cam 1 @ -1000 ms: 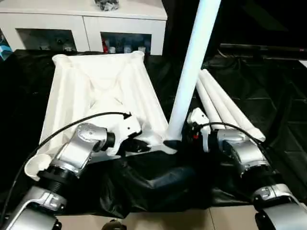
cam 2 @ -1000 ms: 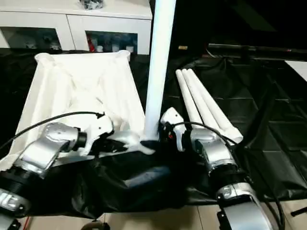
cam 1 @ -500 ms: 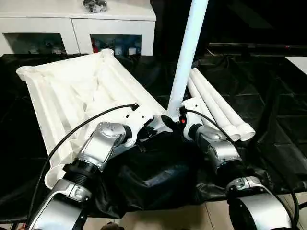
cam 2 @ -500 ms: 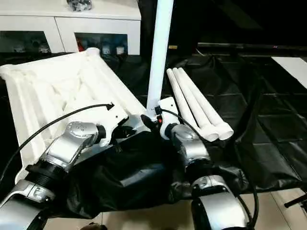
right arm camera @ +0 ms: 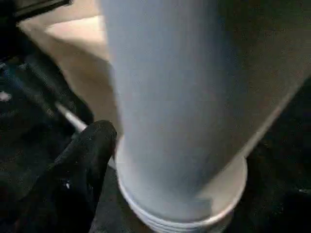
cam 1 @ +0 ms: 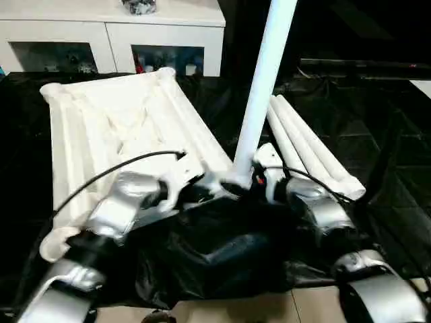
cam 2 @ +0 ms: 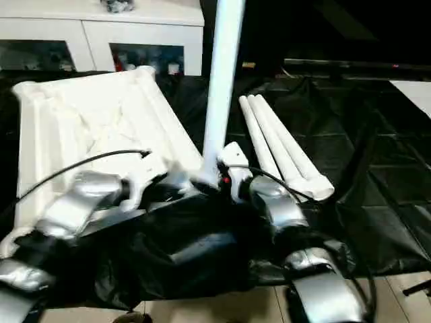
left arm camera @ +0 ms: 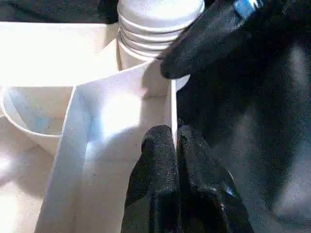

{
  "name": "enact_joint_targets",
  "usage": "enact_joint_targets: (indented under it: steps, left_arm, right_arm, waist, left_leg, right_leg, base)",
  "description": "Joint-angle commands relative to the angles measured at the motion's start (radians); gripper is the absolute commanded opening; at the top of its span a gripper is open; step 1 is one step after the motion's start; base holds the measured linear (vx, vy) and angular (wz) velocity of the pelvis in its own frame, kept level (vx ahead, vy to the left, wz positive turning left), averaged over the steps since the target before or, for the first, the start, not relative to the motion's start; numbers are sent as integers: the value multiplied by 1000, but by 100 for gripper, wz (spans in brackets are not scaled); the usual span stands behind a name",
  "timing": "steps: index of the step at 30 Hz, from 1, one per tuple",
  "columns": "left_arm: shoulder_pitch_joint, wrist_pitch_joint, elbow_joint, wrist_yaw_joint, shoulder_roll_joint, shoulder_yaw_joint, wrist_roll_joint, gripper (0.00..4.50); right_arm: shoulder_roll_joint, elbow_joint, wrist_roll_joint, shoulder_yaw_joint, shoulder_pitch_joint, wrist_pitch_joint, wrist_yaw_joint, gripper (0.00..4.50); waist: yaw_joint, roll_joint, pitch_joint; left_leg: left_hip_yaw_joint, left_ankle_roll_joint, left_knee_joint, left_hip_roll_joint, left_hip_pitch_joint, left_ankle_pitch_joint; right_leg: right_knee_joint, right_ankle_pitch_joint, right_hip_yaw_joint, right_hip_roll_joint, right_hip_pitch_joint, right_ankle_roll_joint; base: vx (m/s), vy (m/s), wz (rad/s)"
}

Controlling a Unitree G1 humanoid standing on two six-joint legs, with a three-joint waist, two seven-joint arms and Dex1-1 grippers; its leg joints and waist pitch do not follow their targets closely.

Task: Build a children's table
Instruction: Rotate leg to tighten

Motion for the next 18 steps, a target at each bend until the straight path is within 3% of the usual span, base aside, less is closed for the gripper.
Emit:
enact_joint_targets:
  steps: [1, 7, 15, 18]
  left_arm:
    - [-5, -27, -55, -79, 3, -30, -36, 0]
    - [1, -27, -65, -132, 29, -34, -47, 0]
    - [7, -17, -74, -155, 29, -28, -71, 0]
    - [-4, -7, -56, -76, -6, -9, -56, 0]
  right_arm:
    - [-28, -34, 14, 25, 15, 21, 80, 386]
    - [-39, -62, 35, 29, 22, 53, 144, 352]
    - [-38, -114, 53, 42, 50, 99, 193, 286]
    - [-6, -78, 23, 27, 49, 69, 91, 277]
  waist:
    - [-1, 8, -64]
    - [3, 7, -63]
    - [5, 6, -66]
    - [8, 4, -66]
  left_leg:
    - [-17, 13, -65, 43, 30, -308]
    - [-19, -6, -67, 43, 31, -331]
    - [-18, 0, -65, 43, 31, -297]
    - [-18, -4, -65, 43, 31, -299]
  right_leg:
    - [-71, -212, 36, -57, 38, -212]
    - [-75, -280, 38, -62, 34, -197]
    - [-69, -227, 37, -60, 35, -209]
    - [-70, -235, 38, -63, 34, -209]
  base:
    - [0, 0, 0]
    - [0, 0, 0]
    - [0, 0, 0]
    - [0, 0, 0]
